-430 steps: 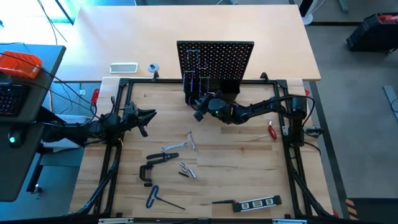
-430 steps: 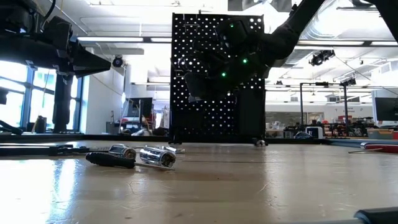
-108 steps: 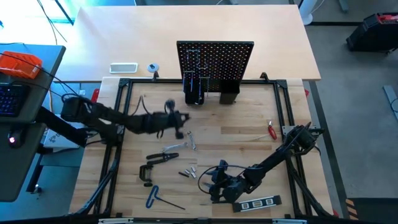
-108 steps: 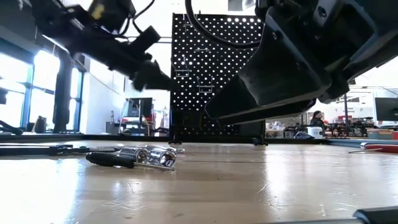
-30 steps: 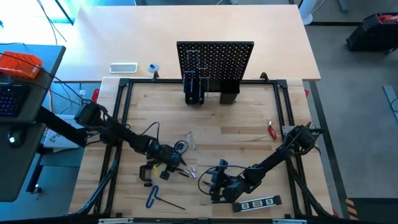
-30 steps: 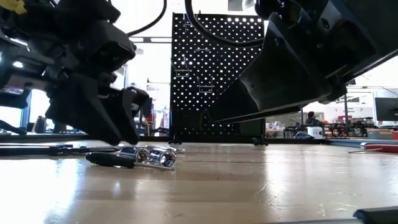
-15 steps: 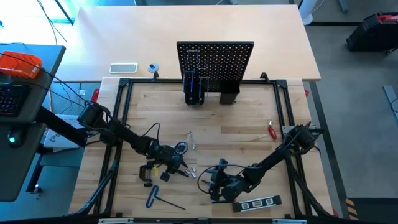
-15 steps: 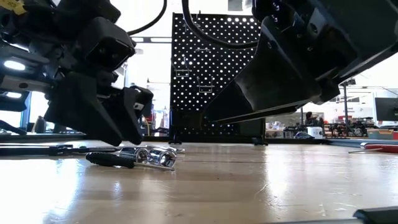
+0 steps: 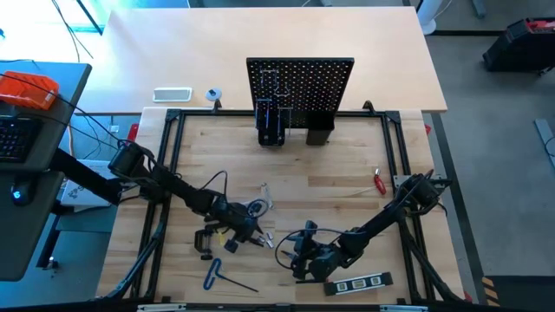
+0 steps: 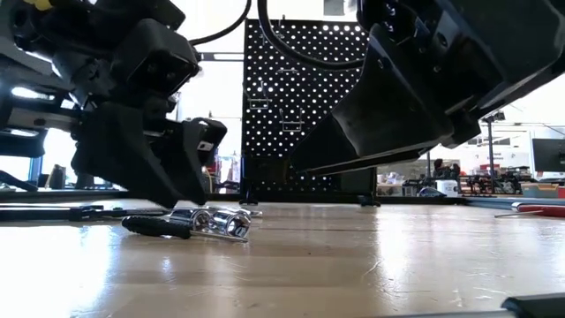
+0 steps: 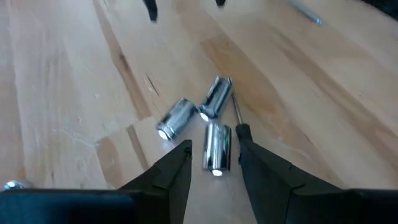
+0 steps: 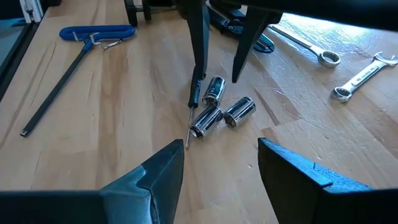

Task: Hang tools onto peg board
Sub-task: Put the socket into the left bin on the pegboard

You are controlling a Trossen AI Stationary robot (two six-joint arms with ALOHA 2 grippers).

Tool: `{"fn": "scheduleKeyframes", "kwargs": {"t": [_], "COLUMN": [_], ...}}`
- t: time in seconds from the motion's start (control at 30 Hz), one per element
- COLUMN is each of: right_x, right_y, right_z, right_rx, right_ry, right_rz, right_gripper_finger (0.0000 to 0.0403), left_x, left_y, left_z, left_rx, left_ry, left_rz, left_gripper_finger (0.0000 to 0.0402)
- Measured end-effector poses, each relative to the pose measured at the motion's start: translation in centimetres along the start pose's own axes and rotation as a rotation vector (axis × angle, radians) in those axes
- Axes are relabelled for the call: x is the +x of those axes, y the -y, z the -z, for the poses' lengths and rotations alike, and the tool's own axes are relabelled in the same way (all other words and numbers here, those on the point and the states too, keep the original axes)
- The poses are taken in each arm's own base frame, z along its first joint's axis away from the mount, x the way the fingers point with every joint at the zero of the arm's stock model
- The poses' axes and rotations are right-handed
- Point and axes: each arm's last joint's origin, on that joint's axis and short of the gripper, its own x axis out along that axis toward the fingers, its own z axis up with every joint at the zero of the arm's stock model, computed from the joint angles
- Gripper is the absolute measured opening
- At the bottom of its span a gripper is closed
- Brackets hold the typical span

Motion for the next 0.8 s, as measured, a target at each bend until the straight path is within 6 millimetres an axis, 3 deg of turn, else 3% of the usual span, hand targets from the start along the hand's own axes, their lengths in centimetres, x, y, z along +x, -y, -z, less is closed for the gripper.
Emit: {"fn": "scheduleKeyframes", "kwargs": {"t": [0.47,0.8], "right_x": [0.0,0.0], "right_y": [0.0,0.0], "right_z": [0.0,0.0], "right_rx": [0.002,0.011], "right_ry": [0.002,0.004], "right_rz": [-0.001,0.003], "right_gripper_finger": [0.0200,0.0200], "left_x": [0.2,3.0], "left_y": [0.0,-0.4], "left_z": [0.0,-0.7], "left_rx": [-0.003,0.004], "left_ry": [-0.005,-0.085], "left_rz": [0.005,0.013], "left_gripper_finger": [0.0106,0.0089]}}
